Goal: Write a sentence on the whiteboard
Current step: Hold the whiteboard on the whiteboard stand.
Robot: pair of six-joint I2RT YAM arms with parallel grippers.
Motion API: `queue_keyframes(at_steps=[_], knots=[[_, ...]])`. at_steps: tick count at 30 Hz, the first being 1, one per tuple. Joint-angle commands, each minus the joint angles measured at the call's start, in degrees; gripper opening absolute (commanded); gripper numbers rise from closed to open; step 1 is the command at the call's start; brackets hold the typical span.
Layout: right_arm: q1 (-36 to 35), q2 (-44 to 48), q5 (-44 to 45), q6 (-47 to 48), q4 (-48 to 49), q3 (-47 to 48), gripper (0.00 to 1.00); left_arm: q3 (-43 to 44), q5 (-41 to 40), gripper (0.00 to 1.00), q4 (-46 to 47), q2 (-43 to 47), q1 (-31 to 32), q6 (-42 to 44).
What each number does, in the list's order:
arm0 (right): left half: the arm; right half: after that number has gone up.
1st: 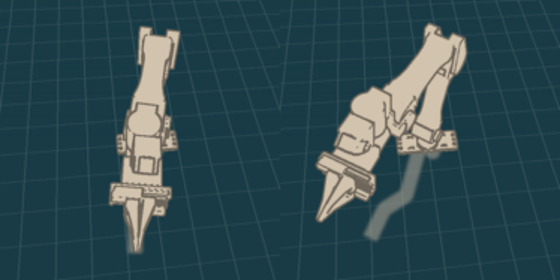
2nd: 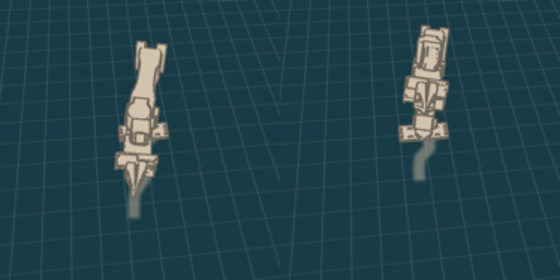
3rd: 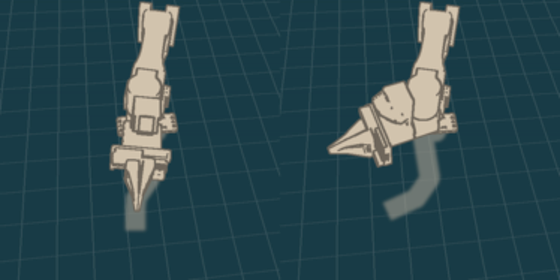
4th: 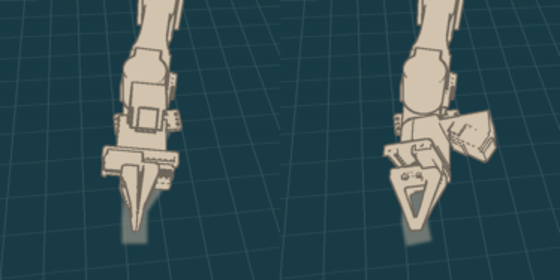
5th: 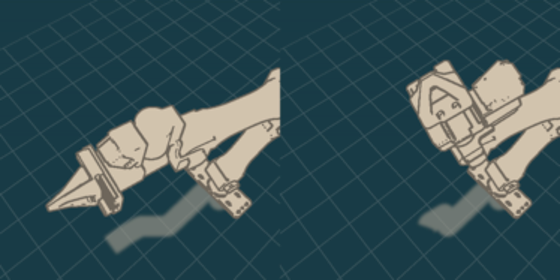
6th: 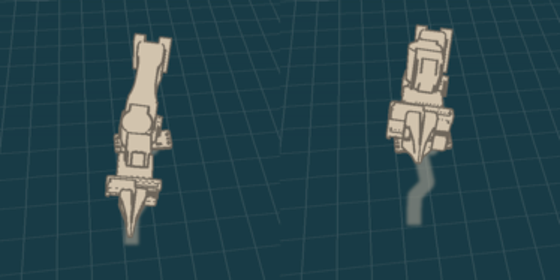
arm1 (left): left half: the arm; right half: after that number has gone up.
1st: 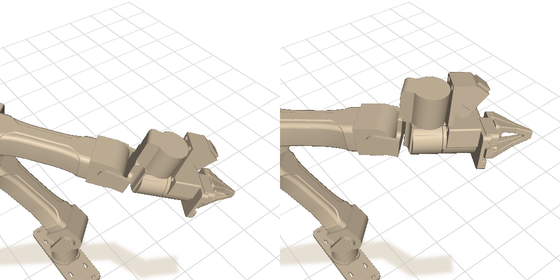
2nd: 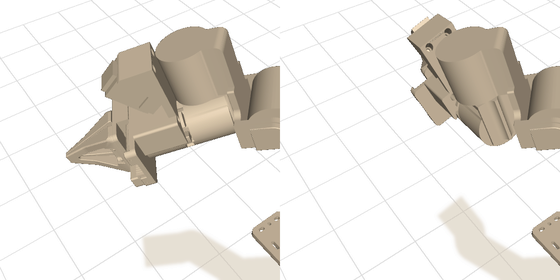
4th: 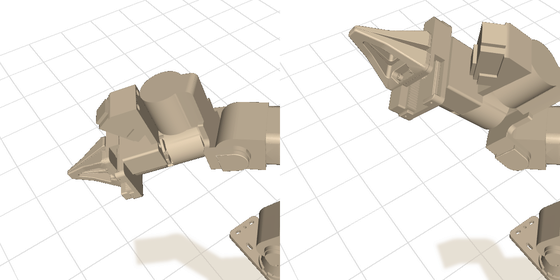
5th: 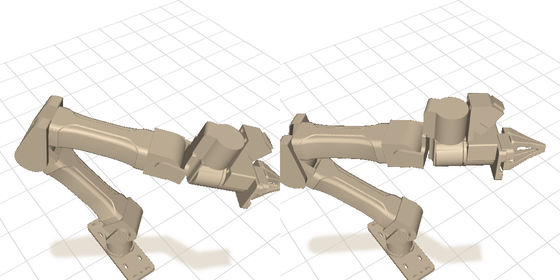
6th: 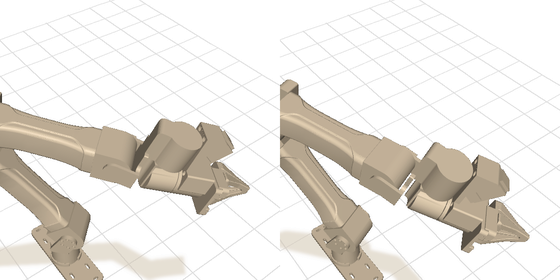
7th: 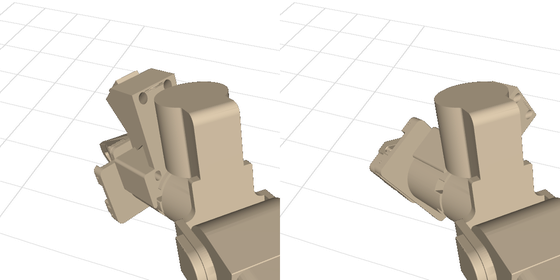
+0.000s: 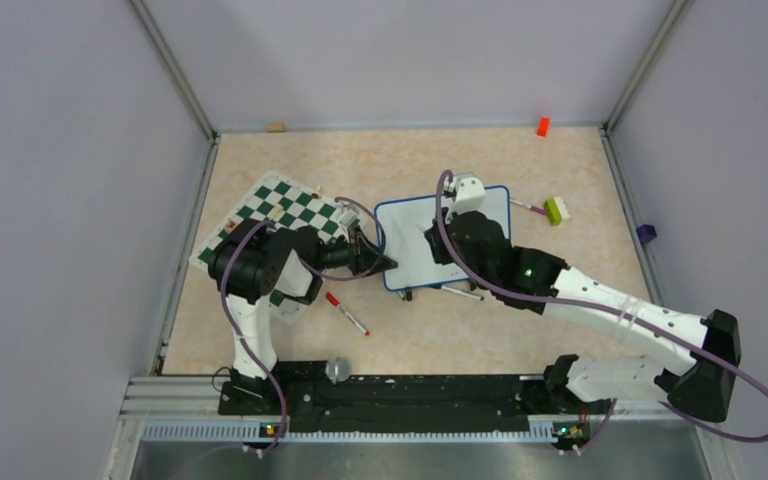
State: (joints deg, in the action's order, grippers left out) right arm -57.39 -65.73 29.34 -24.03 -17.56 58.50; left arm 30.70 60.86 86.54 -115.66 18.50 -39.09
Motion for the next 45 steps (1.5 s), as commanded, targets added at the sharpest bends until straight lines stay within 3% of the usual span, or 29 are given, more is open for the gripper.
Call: queue_keyframes(at_steps=[1, 6, 12, 45], knots=[[-0.59, -0.77, -0.08, 0.74, 2.13, 2.67, 0.00, 2.52, 2.36, 0.29, 6.23, -0.87, 0.30, 0.11], [-0.55, -1.58, -0.22, 0.85, 3.05, 2.37, 0.00, 3.78, 3.80, 0.22, 6.00, -2.09, 0.35, 0.61], [-0.61, -3.22, -0.69, 1.31, 3.25, 3.36, 0.00, 4.92, 4.65, 0.00, 6.25, -3.20, 0.39, -0.56], [-2.47, -21.56, 7.71, 5.16, 1.84, 18.27, 0.00, 4.99, 5.76, 0.00, 6.25, -3.63, 0.35, 0.62]])
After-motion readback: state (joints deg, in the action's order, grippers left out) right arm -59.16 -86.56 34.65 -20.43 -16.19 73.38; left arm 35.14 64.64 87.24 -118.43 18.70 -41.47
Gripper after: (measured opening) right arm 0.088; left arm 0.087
